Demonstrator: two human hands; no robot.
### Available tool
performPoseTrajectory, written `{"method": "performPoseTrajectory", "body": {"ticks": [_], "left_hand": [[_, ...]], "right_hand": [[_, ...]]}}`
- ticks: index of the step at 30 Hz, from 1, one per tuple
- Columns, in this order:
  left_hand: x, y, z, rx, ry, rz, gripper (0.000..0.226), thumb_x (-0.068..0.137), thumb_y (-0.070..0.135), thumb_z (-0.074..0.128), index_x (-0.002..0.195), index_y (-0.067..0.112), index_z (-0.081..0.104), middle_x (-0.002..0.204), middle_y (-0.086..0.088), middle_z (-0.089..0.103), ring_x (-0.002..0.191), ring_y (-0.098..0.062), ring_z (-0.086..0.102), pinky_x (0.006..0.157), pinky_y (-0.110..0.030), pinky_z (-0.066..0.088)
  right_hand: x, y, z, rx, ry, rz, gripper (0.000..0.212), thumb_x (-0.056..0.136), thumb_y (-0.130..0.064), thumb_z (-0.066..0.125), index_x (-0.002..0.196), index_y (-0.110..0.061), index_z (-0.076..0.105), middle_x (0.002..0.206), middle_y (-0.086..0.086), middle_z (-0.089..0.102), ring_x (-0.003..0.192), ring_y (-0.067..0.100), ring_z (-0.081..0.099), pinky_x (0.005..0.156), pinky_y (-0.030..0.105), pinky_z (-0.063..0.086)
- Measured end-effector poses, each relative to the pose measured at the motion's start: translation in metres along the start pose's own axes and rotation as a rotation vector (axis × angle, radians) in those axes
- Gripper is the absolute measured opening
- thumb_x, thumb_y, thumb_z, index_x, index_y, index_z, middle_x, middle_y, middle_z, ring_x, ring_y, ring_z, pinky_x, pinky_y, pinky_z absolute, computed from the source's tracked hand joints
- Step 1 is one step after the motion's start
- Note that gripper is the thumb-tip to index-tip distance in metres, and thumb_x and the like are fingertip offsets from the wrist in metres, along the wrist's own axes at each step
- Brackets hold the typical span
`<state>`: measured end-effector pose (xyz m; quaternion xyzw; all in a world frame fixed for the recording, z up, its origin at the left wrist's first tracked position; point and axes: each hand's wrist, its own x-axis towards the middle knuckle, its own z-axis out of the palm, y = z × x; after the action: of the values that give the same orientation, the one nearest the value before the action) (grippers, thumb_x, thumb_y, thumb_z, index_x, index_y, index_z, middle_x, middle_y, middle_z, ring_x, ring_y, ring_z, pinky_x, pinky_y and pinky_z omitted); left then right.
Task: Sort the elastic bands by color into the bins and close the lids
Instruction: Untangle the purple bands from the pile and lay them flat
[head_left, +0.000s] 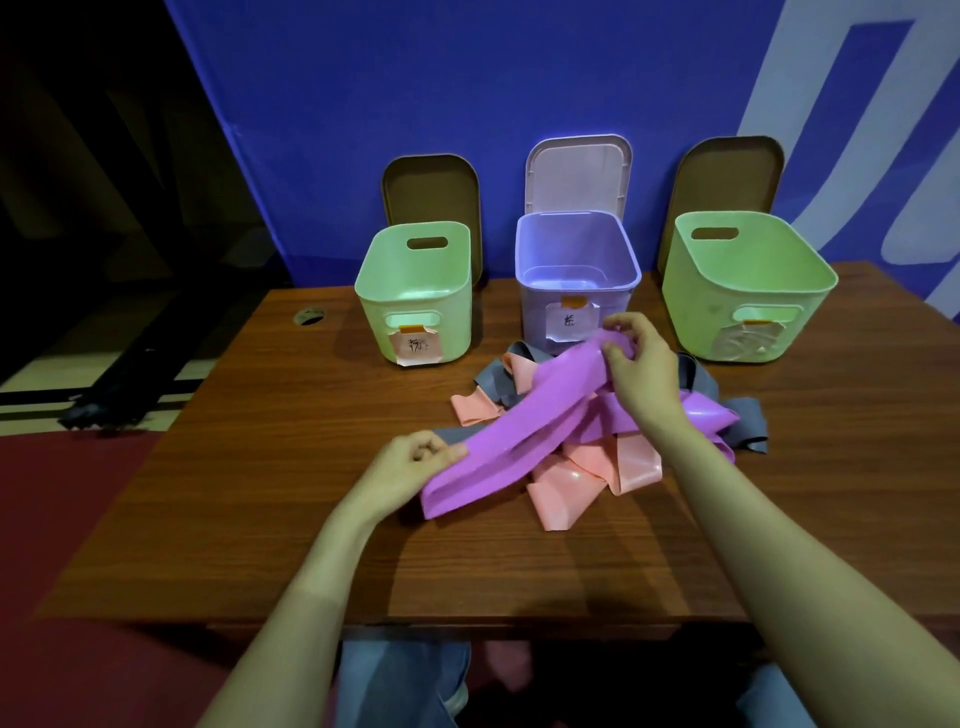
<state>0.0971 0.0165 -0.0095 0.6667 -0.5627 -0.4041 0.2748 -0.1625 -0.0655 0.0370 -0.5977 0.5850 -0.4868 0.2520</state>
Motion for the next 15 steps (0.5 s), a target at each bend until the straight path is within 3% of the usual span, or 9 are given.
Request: {"method": "performPoseTrajectory", "body": {"ticks": [2,5,8,10,15], "left_hand": [[0.0,-0.001,0.0,0.164,-0.053,-0.06,0.04,0.071,0.057,0.07,0.078,0.018,0.066,0.077,0.002,0.063,0.072,-0.014,0.056,0.064,-0.028,0.038],[-0.002,-0.002,-0.004,0.226,-0.05,-0.072,0.04,0.067,0.052,0.076,0.072,0.014,0.066,0.071,-0.001,0.061,0.067,-0.015,0.053,0.059,-0.029,0.033],[-0.002,-0.005,-0.009,0.223,0.026,-0.087,0.034,0.067,0.04,0.08,0.074,0.011,0.065,0.075,-0.003,0.059,0.072,-0.017,0.052,0.061,-0.029,0.034],[-0.002,-0.01,-0.013,0.091,0.057,-0.096,0.029,0.068,0.032,0.081,0.071,0.014,0.059,0.074,0.0,0.058,0.072,-0.016,0.05,0.063,-0.03,0.036],[-0.006,-0.025,-0.027,-0.336,0.149,-0.241,0.028,0.073,0.01,0.077,0.083,0.015,0.051,0.082,-0.007,0.064,0.068,-0.016,0.057,0.056,-0.024,0.044]], "right_hand": [[-0.002,-0.002,-0.001,0.009,0.025,-0.02,0.028,0.088,-0.001,0.05,0.113,-0.012,0.057,0.114,0.002,0.063,0.108,0.018,0.055,0.089,0.022,0.04],[-0.008,-0.005,-0.001,0.024,0.038,-0.039,0.035,0.087,-0.002,0.047,0.117,-0.017,0.053,0.114,-0.003,0.058,0.104,0.016,0.052,0.09,0.04,0.048],[-0.017,-0.006,0.001,0.0,0.003,-0.015,0.038,0.088,-0.003,0.047,0.123,-0.016,0.049,0.116,0.001,0.057,0.095,0.017,0.051,0.079,0.03,0.042],[-0.024,-0.004,0.004,-0.016,-0.009,0.011,0.037,0.089,-0.003,0.047,0.125,-0.013,0.047,0.117,0.004,0.057,0.092,0.016,0.048,0.07,0.021,0.031],[-0.048,0.006,0.014,-0.03,-0.055,0.063,0.029,0.091,-0.003,0.048,0.12,-0.005,0.048,0.119,0.012,0.056,0.097,0.02,0.049,0.067,0.018,0.028]]}}
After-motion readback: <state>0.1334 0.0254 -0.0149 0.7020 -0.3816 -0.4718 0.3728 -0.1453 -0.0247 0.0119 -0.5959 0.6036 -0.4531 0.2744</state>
